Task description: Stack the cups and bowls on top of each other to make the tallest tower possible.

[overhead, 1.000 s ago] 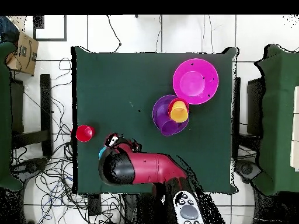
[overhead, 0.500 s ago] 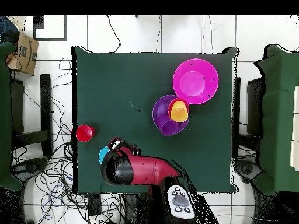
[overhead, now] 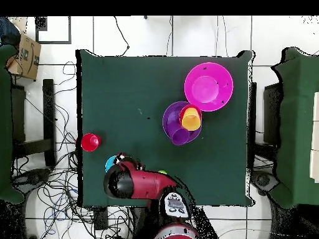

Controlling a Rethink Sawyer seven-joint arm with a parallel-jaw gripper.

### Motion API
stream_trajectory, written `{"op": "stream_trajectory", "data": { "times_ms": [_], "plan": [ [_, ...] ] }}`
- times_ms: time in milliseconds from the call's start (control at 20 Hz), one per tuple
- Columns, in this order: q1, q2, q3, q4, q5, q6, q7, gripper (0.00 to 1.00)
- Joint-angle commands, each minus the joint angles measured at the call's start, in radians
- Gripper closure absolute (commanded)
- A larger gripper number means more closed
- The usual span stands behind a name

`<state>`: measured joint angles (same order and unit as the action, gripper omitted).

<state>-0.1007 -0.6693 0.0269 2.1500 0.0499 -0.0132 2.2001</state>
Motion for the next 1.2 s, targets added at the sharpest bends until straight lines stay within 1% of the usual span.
{"op": "stream_trajectory", "data": {
  "times_ms": [50, 150, 250, 550, 700, 900, 1200],
  "plan": [
    [0.050, 0.049, 0.002, -0.060, 0.104, -0.036, 0.218, 0.00],
    [0.047, 0.047, 0.001, -0.062, 0.109, -0.031, 0.205, 0.00],
    [0.048, 0.066, -0.001, -0.071, 0.113, -0.045, 0.198, 0.00],
    [0.073, 0.097, -0.011, -0.073, 0.137, -0.070, 0.201, 0.00],
    [0.067, 0.132, -0.007, -0.081, 0.137, -0.096, 0.197, 0.00],
    [0.079, 0.179, -0.012, -0.102, 0.151, -0.130, 0.197, 0.00],
    [0.081, 0.202, -0.007, -0.117, 0.163, -0.149, 0.190, 0.00]
  ]
}}
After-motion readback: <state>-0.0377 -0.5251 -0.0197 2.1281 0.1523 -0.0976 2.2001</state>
